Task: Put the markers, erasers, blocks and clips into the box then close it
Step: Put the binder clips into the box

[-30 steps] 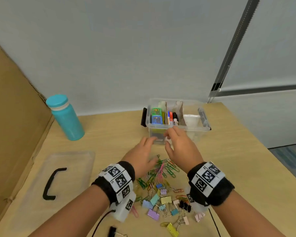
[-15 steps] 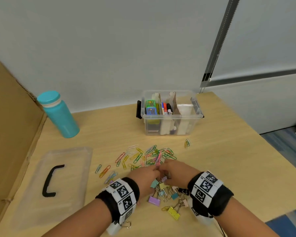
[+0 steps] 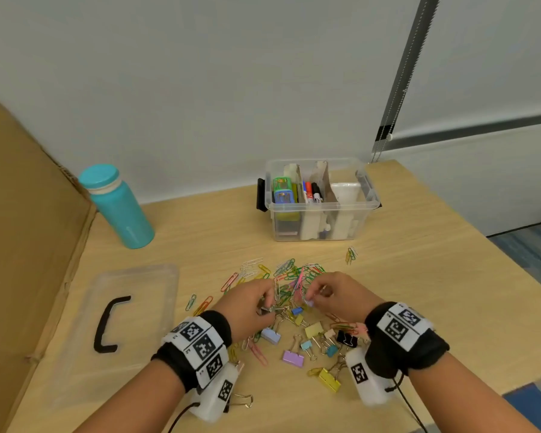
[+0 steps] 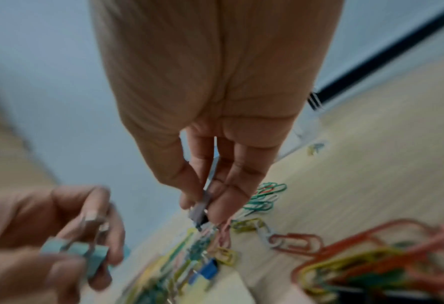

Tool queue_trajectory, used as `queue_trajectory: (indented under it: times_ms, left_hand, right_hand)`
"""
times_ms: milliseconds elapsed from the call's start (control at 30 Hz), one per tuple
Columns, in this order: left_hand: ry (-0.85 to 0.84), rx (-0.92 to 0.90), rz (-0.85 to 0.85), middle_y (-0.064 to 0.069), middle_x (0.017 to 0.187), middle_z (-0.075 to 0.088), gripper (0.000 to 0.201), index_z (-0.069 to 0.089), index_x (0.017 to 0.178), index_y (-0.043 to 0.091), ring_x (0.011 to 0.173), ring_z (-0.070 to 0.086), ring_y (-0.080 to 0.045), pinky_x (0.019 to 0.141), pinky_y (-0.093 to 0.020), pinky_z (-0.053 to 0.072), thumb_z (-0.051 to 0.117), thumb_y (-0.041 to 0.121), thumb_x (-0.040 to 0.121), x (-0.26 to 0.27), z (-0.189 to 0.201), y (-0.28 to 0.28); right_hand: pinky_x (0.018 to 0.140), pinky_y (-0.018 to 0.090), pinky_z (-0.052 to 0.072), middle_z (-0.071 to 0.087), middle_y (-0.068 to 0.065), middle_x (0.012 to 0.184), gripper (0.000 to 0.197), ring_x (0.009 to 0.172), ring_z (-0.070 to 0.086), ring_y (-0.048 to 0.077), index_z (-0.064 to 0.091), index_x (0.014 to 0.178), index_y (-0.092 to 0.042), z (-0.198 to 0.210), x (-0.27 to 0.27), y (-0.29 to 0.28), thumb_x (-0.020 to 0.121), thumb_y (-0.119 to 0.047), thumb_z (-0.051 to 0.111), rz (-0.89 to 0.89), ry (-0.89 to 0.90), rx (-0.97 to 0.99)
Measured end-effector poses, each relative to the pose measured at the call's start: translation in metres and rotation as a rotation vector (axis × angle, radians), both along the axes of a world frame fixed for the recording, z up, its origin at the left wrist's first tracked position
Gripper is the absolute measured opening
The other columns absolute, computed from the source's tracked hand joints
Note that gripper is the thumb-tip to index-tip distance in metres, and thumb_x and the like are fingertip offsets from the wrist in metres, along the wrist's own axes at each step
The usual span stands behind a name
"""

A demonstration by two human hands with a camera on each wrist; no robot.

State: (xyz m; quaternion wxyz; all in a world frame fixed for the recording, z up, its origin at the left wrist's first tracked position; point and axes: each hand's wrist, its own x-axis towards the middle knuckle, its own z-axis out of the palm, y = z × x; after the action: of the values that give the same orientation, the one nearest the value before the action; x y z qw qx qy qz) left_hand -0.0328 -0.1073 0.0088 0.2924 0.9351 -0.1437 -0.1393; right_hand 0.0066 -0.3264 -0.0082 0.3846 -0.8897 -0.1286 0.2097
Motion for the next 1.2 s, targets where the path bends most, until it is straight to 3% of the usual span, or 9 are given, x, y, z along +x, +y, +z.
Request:
queue_trajectory:
  times_ms: [67, 167, 267, 333, 467, 633, 833, 1100, 1200]
  left_hand:
    - [0.001, 0.002, 0.0, 0.007, 0.072, 0.048, 0.02, 0.037, 0.077, 0.019, 0.059, 0.044, 0.004, 0.053, -0.017, 0.032, 0.055, 0.012, 0.085, -0.002, 0.005, 0.003]
    - [0.029, 0.005, -0.023, -0.004, 0.08, 0.053, 0.012, 0.036, 0.086, 0.018, 0.057, 0.038, -0.006, 0.053, -0.021, 0.03, 0.047, 0.013, 0.091, -0.005, 0.007, 0.004]
    - [0.092, 0.027, -0.027, -0.004, 0.076, 0.048, 0.012, 0.037, 0.103, 0.02, 0.054, 0.036, -0.012, 0.052, -0.026, 0.03, 0.04, 0.013, 0.094, -0.008, 0.001, 0.0]
    - [0.101, 0.113, -0.044, 0.001, 0.075, 0.046, 0.022, 0.039, 0.116, 0.02, 0.055, 0.037, -0.011, 0.051, -0.024, 0.029, 0.041, 0.016, 0.094, -0.01, -0.003, -0.003]
    - [0.111, 0.263, -0.125, 0.0, 0.112, 0.051, 0.032, 0.051, 0.118, 0.019, 0.091, 0.052, -0.015, 0.074, -0.024, 0.039, 0.054, 0.033, 0.089, -0.01, -0.011, -0.006]
    - [0.122, 0.379, -0.195, -0.003, 0.118, 0.05, 0.032, 0.055, 0.117, 0.019, 0.101, 0.055, -0.022, 0.076, -0.027, 0.041, 0.061, 0.027, 0.087, -0.007, -0.016, -0.007]
    - [0.091, 0.353, -0.187, -0.002, 0.119, 0.051, 0.029, 0.058, 0.115, 0.017, 0.103, 0.055, -0.02, 0.08, -0.027, 0.041, 0.06, 0.027, 0.088, -0.004, -0.014, -0.006]
    - [0.023, 0.038, 0.005, 0.016, 0.089, 0.049, 0.02, 0.059, 0.099, 0.026, 0.07, 0.047, 0.002, 0.072, -0.017, 0.041, 0.068, 0.034, 0.083, 0.016, 0.009, -0.005]
    - [0.011, -0.084, 0.087, 0.013, 0.09, 0.053, 0.016, 0.059, 0.093, 0.028, 0.073, 0.053, -0.003, 0.071, -0.019, 0.046, 0.07, 0.032, 0.081, 0.024, 0.013, -0.008]
  right_hand:
    - [0.066, 0.023, 0.053, 0.063, 0.001, 0.081, 0.012, 0.07, 0.061, 0.011, 0.065, 0.082, -0.009, 0.003, 0.001, -0.001, 0.09, -0.005, 0.057, -0.148, 0.138, 0.271]
    - [0.061, 0.025, 0.054, 0.055, 0.011, 0.079, 0.016, 0.071, 0.06, 0.019, 0.059, 0.076, -0.005, 0.006, -0.001, -0.002, 0.091, -0.004, 0.053, -0.387, 0.38, 0.698]
    - [0.055, 0.025, 0.053, 0.055, 0.007, 0.078, 0.012, 0.068, 0.058, 0.019, 0.059, 0.079, -0.008, 0.003, -0.004, -0.002, 0.091, -0.011, 0.059, -0.503, 0.485, 0.849]
    - [0.052, 0.022, 0.052, 0.057, 0.006, 0.077, 0.019, 0.062, 0.055, 0.015, 0.053, 0.072, -0.011, 0.001, -0.006, -0.002, 0.09, -0.007, 0.059, -0.474, 0.517, 0.792]
    - [0.05, 0.024, 0.049, 0.055, 0.009, 0.077, 0.016, 0.059, 0.055, 0.017, 0.045, 0.082, -0.01, -0.002, -0.008, -0.001, 0.094, -0.001, 0.049, -0.378, 0.546, 0.671]
    - [0.048, 0.023, 0.039, 0.056, 0.002, 0.068, 0.011, 0.048, 0.047, 0.011, 0.048, 0.093, -0.012, 0.005, -0.01, -0.002, 0.098, -0.009, 0.038, -0.122, 0.332, 0.196]
    - [0.061, 0.022, 0.039, 0.053, -0.007, 0.083, 0.024, 0.075, 0.051, 0.012, 0.052, 0.095, -0.019, -0.002, -0.02, 0.005, 0.084, -0.036, 0.065, 0.165, 0.087, -0.382]
    - [0.071, 0.026, 0.039, 0.055, 0.007, 0.104, 0.019, 0.087, 0.047, 0.018, 0.052, 0.098, -0.017, -0.005, -0.02, 0.006, 0.091, -0.034, 0.057, 0.278, 0.087, -0.441]
    - [0.058, 0.022, 0.034, 0.05, -0.003, 0.084, 0.021, 0.078, 0.045, 0.016, 0.044, 0.076, -0.027, 0.011, -0.012, -0.009, 0.092, -0.036, 0.055, 0.312, 0.085, -0.338]
